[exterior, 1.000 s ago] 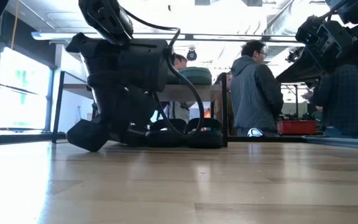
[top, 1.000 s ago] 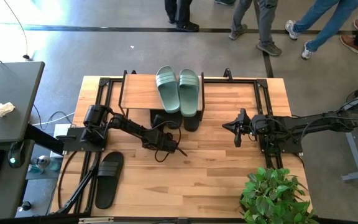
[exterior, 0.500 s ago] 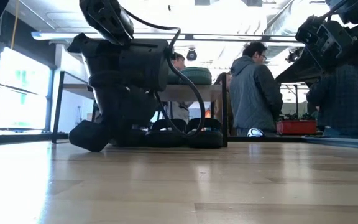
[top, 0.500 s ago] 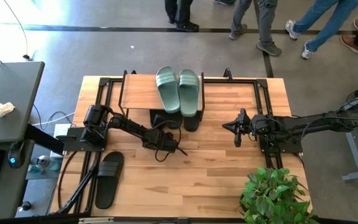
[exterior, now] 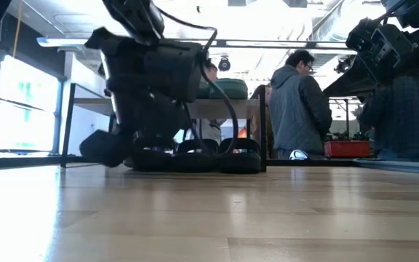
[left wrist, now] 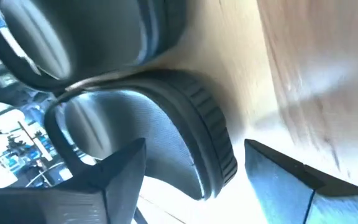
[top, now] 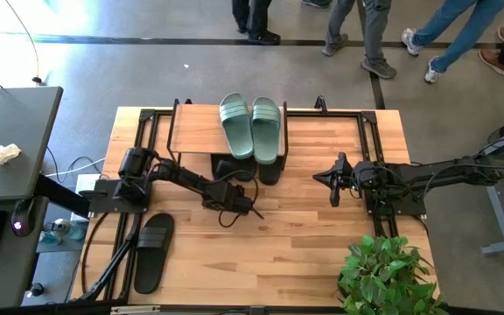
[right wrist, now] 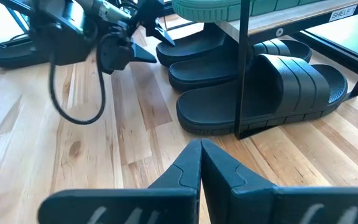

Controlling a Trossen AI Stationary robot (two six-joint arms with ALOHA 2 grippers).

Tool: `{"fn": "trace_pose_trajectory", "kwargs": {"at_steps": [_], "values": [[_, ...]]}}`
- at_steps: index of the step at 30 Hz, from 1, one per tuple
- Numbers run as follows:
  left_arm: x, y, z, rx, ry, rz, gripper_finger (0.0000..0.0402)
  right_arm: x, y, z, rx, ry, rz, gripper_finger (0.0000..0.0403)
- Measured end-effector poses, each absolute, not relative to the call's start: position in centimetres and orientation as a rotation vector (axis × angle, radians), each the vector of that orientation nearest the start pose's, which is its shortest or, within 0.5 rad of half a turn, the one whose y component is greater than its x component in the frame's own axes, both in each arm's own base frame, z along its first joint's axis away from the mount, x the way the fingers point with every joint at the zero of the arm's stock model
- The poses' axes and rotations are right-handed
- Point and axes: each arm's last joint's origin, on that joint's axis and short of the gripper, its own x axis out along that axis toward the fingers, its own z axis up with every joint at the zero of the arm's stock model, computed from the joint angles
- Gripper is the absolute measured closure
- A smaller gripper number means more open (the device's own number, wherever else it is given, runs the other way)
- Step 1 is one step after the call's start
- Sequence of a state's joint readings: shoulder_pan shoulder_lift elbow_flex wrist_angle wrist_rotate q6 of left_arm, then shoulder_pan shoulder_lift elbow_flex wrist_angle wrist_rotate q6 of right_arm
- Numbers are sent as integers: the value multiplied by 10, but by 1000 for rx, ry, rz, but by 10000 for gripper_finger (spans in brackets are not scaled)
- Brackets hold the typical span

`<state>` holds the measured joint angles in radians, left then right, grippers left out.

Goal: Pick and place slides into the shelf
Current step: Put the black slide under the shelf

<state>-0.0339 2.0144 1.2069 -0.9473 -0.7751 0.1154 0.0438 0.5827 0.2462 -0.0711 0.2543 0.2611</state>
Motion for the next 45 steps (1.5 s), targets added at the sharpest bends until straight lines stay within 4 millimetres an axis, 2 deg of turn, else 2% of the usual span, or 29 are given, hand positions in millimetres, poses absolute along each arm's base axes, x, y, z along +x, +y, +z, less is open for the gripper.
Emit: {"fn": "trace_pose_trajectory", "kwargs": {"at_steps": [7,13,16,20,26,30,37,41,45], "values": [[337,-5,133,799,1655,467,157,139,-1,187,196,374,-259,403],[339,-33,151,730,1647,457,158,139,-1,187,196,374,-259,403],[343,-55,168,658,1624,439,158,139,-1,187,196,374,-259,403],[345,-92,201,587,1571,441,158,139,-1,187,196,374,-259,403],[337,-149,250,556,1430,395,158,139,-1,187,196,374,-259,403],[329,-183,268,544,1324,321,158,139,-1,187,196,374,-259,403],[311,-230,271,446,1228,210,158,139,-1,187,196,374,-259,403],[303,-247,254,390,1264,238,158,139,-1,186,196,375,-259,403],[292,-252,238,270,1407,325,158,139,-1,186,196,375,-259,403]]}}
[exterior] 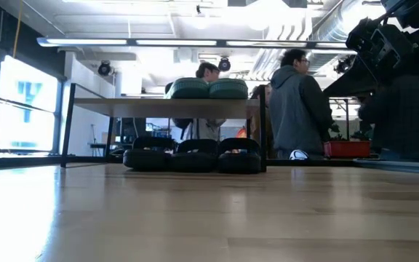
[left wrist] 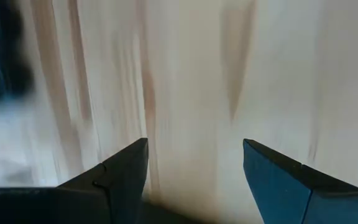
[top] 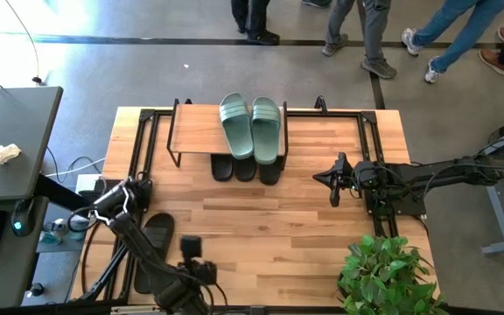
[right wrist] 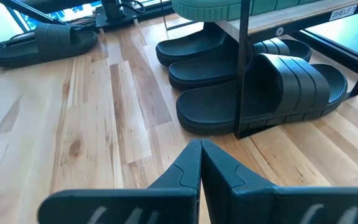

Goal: Pick and place slides into the shelf
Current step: Put the black slide under the shelf

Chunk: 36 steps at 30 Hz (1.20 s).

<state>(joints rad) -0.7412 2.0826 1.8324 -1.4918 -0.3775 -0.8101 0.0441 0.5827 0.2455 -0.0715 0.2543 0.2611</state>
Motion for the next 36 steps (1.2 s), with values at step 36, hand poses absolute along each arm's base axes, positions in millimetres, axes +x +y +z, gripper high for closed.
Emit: {"fn": "trace_pose_trajectory", "kwargs": {"at_steps": [36], "values": [[193,-259,154,380,1733,643,221,139,-1,186,195,378,-259,403]]}}
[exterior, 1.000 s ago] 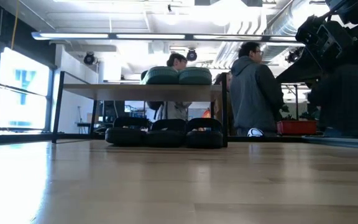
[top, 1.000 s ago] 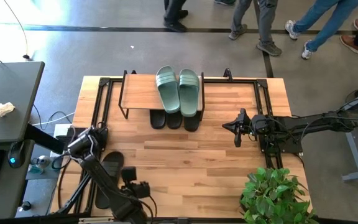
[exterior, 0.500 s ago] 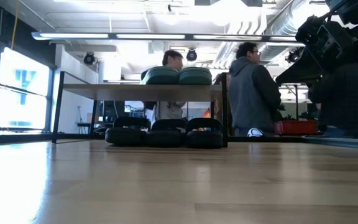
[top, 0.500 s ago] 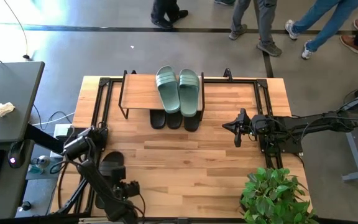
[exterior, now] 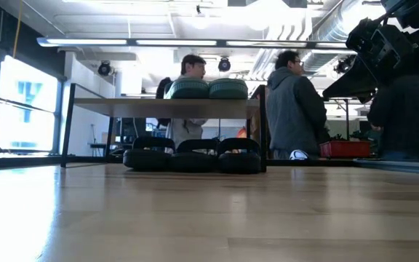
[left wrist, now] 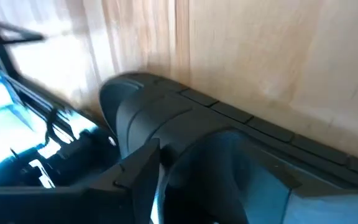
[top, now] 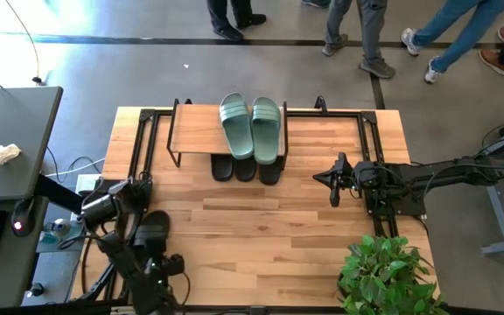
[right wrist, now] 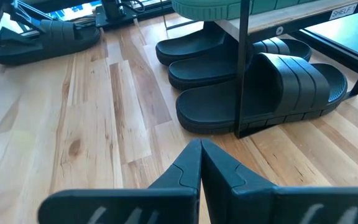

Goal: Pick and place slides into the shelf
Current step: Put the black slide under the shelf

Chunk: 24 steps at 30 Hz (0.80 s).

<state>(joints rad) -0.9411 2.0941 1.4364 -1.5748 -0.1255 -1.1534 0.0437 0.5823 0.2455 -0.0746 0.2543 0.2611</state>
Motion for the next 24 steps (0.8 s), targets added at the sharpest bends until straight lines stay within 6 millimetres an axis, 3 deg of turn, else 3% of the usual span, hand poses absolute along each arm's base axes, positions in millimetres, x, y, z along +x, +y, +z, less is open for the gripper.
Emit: {"fn": "trace_pose_trajectory", "kwargs": {"at_steps": [6,11,24], "values": [[178,-269,154,465,1661,605,278,139,-1,186,195,378,-259,403],[175,-272,154,456,1651,611,297,139,-1,186,195,378,-259,403],[194,-264,157,418,1841,483,232,139,-1,186,195,378,-259,403]]}}
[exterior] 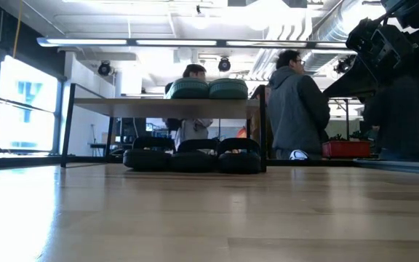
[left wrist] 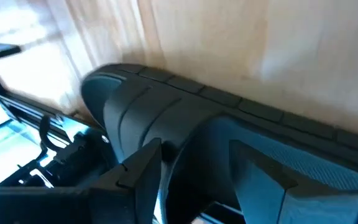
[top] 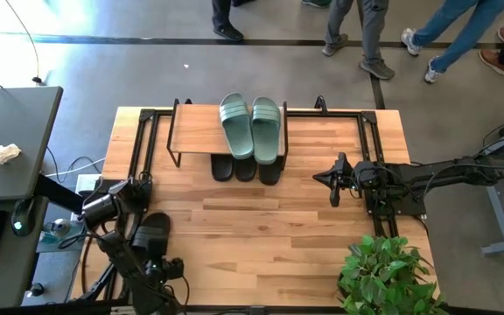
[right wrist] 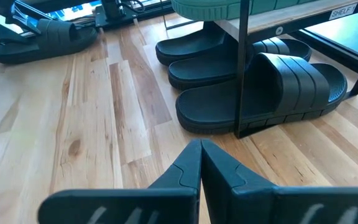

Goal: Pick and place slides into the shelf
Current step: Put the black slide under the shelf

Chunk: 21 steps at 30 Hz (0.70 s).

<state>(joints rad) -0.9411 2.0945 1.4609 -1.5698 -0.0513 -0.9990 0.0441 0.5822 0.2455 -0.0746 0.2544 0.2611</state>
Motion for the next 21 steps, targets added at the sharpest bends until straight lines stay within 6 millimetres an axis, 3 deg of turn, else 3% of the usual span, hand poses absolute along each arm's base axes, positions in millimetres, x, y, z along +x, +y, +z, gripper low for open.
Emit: {"fn": "trace_pose_trajectory", "kwargs": {"at_steps": [6,15,21], "values": [[212,-261,170,285,1864,455,237,138,-1,186,195,381,-259,403],[239,-270,211,319,1729,235,284,138,-1,185,194,384,-260,403],[256,-274,256,488,1389,174,321,138,-1,185,194,386,-260,403]]}}
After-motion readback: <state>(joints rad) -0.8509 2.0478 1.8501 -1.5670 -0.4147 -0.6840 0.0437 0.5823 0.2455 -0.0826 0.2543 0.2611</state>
